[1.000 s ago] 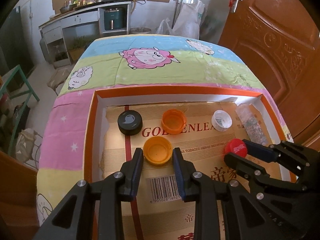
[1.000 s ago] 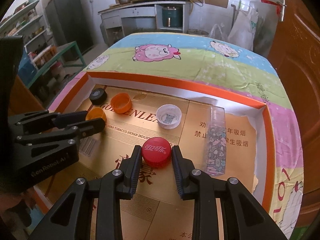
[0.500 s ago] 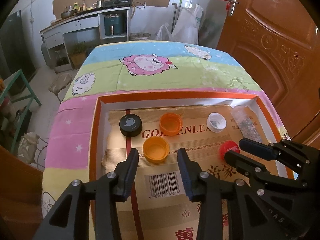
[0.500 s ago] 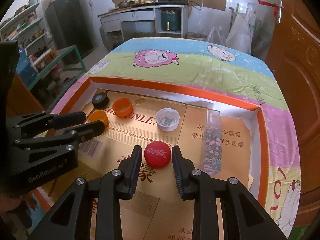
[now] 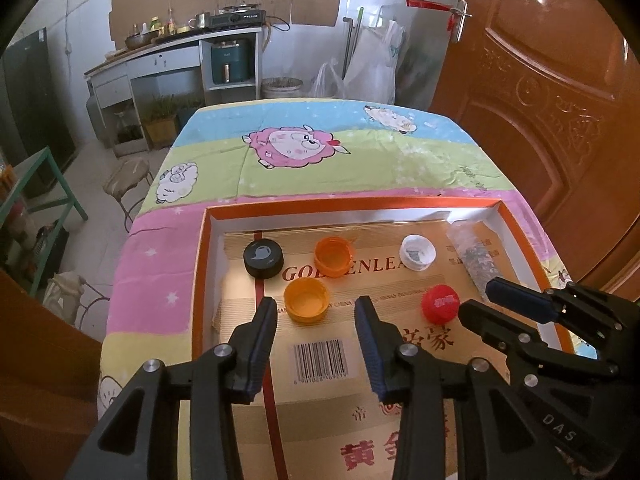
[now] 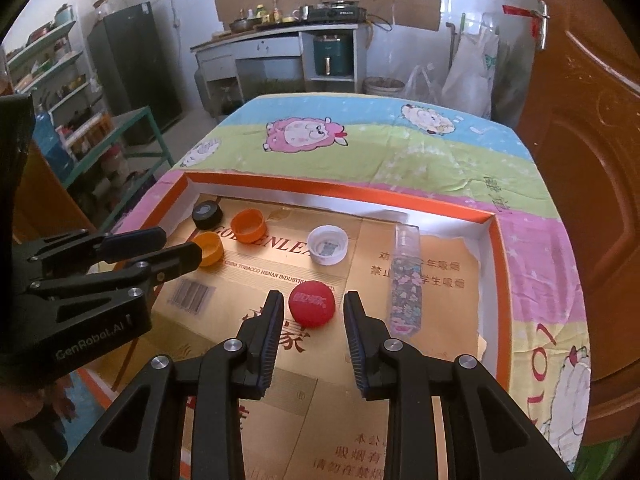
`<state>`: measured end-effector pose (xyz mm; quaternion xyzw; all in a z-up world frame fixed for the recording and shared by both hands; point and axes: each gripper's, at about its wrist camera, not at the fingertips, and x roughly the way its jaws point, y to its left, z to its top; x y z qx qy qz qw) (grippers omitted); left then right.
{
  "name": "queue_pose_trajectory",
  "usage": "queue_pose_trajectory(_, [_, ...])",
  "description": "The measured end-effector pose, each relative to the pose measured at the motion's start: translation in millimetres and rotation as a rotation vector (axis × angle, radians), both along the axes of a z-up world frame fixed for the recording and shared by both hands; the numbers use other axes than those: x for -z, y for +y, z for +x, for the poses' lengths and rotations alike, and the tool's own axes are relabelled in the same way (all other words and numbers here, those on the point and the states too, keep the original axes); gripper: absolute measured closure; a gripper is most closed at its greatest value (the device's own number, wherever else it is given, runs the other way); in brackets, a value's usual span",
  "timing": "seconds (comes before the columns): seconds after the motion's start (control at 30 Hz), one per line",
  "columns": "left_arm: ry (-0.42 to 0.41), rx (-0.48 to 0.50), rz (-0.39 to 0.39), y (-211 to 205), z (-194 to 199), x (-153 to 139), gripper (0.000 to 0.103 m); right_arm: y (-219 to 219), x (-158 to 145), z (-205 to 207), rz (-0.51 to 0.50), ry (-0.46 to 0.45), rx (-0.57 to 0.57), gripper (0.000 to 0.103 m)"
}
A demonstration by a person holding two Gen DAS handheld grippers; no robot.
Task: Organize rigid objects
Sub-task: 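Open the left tool to drop the orange cap while the right tool releases the red cap, then lift both open tools out of the box lid toward the teal tube and Hello Kitty box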
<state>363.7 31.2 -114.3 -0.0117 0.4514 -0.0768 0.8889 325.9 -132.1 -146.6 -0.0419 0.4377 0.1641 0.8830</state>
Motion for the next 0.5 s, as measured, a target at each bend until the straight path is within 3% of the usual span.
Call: queue_pose_trajectory(0.5, [-0.044,0.003,0.006,-4.9,-29.3,-25.2,0.063,-7.1,-25.3,-32.3,0.016,-0.045,0.02,0.071])
